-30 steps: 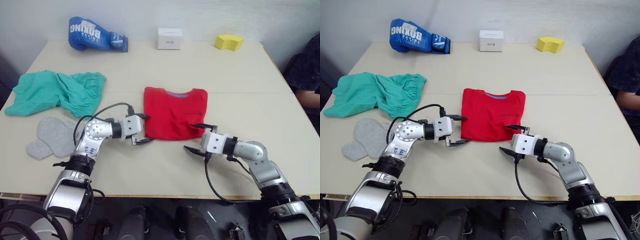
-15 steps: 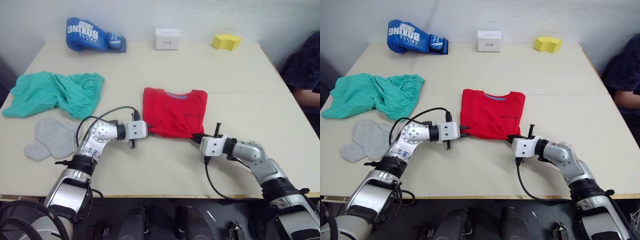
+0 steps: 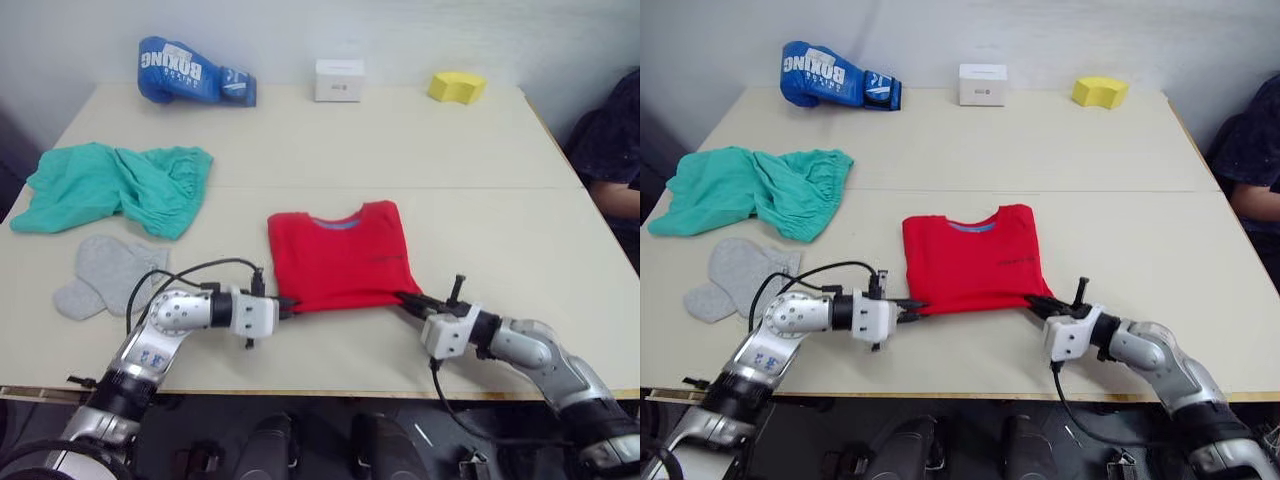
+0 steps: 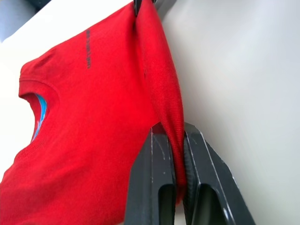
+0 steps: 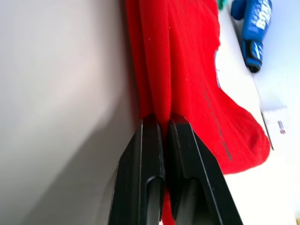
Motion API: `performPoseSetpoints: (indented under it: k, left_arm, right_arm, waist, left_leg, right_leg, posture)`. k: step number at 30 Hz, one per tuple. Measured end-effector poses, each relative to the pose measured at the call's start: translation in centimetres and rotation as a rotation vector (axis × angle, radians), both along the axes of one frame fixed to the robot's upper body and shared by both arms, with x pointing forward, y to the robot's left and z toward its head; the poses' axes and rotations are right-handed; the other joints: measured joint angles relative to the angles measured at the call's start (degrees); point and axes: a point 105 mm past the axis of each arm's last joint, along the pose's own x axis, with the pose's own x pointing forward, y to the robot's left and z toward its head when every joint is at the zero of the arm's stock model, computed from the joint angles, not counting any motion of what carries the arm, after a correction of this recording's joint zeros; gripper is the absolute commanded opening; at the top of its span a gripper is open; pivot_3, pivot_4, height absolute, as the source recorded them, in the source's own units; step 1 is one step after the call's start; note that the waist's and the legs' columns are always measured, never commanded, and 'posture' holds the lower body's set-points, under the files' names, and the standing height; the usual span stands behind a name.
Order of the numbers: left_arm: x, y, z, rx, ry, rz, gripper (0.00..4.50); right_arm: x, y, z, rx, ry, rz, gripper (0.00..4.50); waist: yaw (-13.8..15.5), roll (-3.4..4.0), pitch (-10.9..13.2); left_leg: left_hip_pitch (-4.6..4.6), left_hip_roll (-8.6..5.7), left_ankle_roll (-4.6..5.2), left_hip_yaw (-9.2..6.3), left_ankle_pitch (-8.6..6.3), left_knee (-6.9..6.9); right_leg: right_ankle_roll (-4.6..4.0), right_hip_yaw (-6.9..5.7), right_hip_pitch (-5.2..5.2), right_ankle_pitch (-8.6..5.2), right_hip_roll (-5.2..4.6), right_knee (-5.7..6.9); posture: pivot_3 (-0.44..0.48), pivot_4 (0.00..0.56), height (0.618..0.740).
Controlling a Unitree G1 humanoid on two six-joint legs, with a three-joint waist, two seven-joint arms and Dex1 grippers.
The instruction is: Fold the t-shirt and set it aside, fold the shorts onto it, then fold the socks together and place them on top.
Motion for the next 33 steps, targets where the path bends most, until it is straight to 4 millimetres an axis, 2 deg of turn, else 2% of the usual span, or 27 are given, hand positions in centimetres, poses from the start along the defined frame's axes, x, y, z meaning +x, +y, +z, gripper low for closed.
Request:
performPoseSetpoints:
  k: [5,11,13,20,22,24,27,30,33]
  left_arm:
    - [-2.0,0.4,-0.2,-0.005,0.01,0.02,0.02]
    - [-3.9,0.6,-0.9,-0.028,0.072,0.067,0.02]
    - [-4.1,0.5,-0.9,-0.036,0.084,0.08,0.0]
    - [-4.8,1.7,-1.1,-0.022,0.121,0.111,2.04]
    - [-4.8,2.5,-0.7,-0.035,0.114,0.132,2.04]
    - [-5.6,3.6,0.0,-0.077,0.156,0.15,2.04]
    - [-8.0,4.6,1.1,-0.17,0.368,0.133,2.07]
    - [-7.7,4.7,3.0,-0.285,0.434,0.137,1.45]
    - [-6.5,3.8,3.8,-0.357,0.426,0.138,0.51]
  right_arm:
    - [-2.8,0.2,-1.0,0.003,0.055,0.026,0.0]
    - [-4.0,0.3,-1.3,0.014,0.09,0.037,0.0]
    - [-4.0,0.2,-1.3,0.03,0.113,0.037,0.54]
    - [-5.4,-0.1,-0.9,0.067,0.24,0.071,2.68]
    - [-6.4,-0.1,-0.8,0.076,0.319,0.09,2.68]
    - [-7.5,0.0,-0.2,0.134,0.436,0.091,2.68]
    - [-7.8,0.4,2.4,0.259,0.548,0.094,2.03]
    - [-7.0,0.6,4.6,0.342,0.579,0.083,0.98]
    - [-6.2,1.3,5.3,0.365,0.569,0.093,0.0]
  waist:
    - [-0.21,0.01,-0.01]
    - [-0.27,0.01,-0.01]
    - [-0.26,0.01,-0.01]
    - [-0.11,-0.01,-0.02]
    - [-0.1,0.0,-0.02]
    - [-0.15,-0.01,-0.01]
    - [-0.75,-0.01,-0.02]
    - [-0.1,0.0,-0.02]
    - [0.89,0.03,-0.04]
  left_leg:
    - [0.3,0.03,-0.09,-0.01,-0.29,-0.17]
    - [0.36,0.05,-0.13,-0.01,-0.32,-0.17]
    - [0.41,0.06,-0.14,-0.01,-0.33,-0.18]
    - [0.77,0.13,-0.17,-0.03,-0.46,-0.29]
    - [0.76,0.15,-0.17,-0.02,-0.46,-0.32]
    - [0.76,0.25,-0.18,-0.04,-0.5,-0.32]
    - [0.84,0.33,-0.24,-0.03,-0.58,-0.32]
    - [0.89,0.33,-0.24,-0.09,-0.57,-0.29]
    - [0.84,0.33,-0.24,-0.04,-0.57,-0.3]
  right_leg:
    - [-0.09,0.02,0.19,-0.05,0.01,-0.1]
    - [-0.11,0.02,0.24,-0.07,0.02,-0.1]
    - [-0.14,0.02,0.29,-0.08,0.03,-0.09]
    - [-0.27,0.02,0.62,-0.17,0.02,-0.2]
    - [-0.29,0.01,0.6,-0.19,0.02,-0.2]
    - [-0.36,0.0,0.6,-0.23,0.04,-0.22]
    - [-0.46,0.03,0.63,-0.29,0.08,-0.2]
    - [-0.61,0.01,0.69,-0.37,0.08,-0.19]
    - [-0.65,-0.02,0.69,-0.39,0.08,-0.28]
  posture:
    - [0.0,0.15,0.74]
    - [0.0,0.15,0.74]
    - [0.0,0.15,0.74]
    - [0.0,0.15,0.74]
    - [0.0,0.15,0.74]
    - [0.0,0.15,0.74]
    - [0.0,0.15,0.74]
    - [0.0,0.15,0.74]
    - [0.0,0.15,0.74]
